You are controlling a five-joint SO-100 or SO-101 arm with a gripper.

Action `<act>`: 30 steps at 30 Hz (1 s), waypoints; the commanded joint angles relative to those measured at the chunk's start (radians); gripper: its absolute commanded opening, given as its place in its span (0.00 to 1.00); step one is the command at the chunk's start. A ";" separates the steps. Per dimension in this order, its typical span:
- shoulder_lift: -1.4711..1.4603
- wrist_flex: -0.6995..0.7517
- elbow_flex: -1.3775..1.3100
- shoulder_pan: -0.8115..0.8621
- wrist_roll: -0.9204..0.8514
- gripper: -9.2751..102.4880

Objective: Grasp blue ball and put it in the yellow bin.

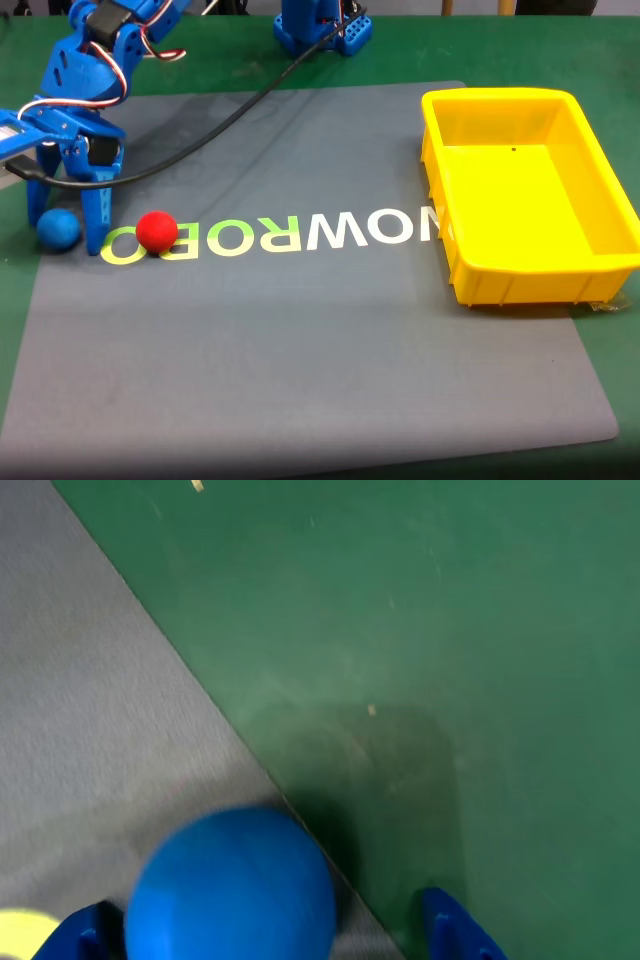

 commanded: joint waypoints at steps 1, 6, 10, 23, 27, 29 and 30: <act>-0.003 -0.044 -0.048 -0.023 0.012 0.40; -0.025 -0.066 -0.055 -0.035 0.020 0.39; -0.029 -0.069 -0.055 -0.044 0.037 0.16; -0.005 -0.069 -0.054 -0.058 0.057 0.08; 0.017 -0.063 -0.054 -0.046 0.058 0.08; 0.037 -0.061 -0.055 -0.038 0.057 0.08; 0.049 -0.061 -0.055 -0.035 0.057 0.08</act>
